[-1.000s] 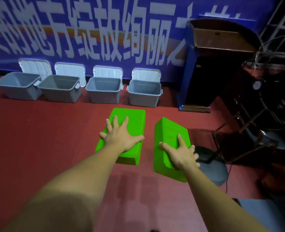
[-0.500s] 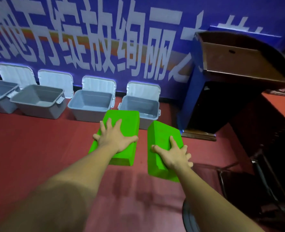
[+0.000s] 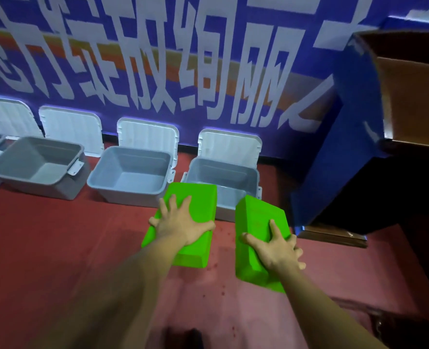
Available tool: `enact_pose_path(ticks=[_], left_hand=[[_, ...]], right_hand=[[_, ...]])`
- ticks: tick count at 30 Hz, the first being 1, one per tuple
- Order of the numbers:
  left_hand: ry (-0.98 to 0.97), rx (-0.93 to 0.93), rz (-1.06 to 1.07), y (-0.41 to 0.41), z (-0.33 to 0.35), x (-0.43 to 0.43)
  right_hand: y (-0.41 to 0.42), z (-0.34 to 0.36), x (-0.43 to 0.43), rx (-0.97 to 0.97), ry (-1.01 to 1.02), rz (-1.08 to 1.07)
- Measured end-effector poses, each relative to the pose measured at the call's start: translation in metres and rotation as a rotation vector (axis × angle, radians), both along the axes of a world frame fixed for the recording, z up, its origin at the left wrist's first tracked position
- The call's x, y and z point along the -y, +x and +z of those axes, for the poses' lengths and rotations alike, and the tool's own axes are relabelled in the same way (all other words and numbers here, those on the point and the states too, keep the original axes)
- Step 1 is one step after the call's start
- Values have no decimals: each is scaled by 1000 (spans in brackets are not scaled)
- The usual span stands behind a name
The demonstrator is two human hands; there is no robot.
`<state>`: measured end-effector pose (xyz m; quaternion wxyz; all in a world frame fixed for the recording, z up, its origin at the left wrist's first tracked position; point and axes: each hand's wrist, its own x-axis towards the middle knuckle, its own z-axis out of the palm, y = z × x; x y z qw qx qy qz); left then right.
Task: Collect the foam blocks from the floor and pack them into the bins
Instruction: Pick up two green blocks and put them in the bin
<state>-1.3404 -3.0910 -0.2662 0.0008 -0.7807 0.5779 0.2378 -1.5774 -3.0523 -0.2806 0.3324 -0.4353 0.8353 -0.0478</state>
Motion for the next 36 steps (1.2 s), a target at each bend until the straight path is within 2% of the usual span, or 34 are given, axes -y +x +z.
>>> enact_pose_path(ticks=[7,14,18,26,31,36], left_hand=[[23,0,-3,-8,-33,177],[47,37,4,-33,-137,345],[151,41,1,-46,-189,417],[185,12,32,-56,-285,512],[209,0,-1,-60,-362,541],[153,17,-75,-63,-398,552]], right_hand=[[-3,-38,165,51,44,-29],[-6,-145,352,99,94,-35],[-14,-193,432,109,173,-49],[-19,-282,525,175,236,-85],[-20,-355,548,214,258,-125],[-25,-383,559,167,180,-75]])
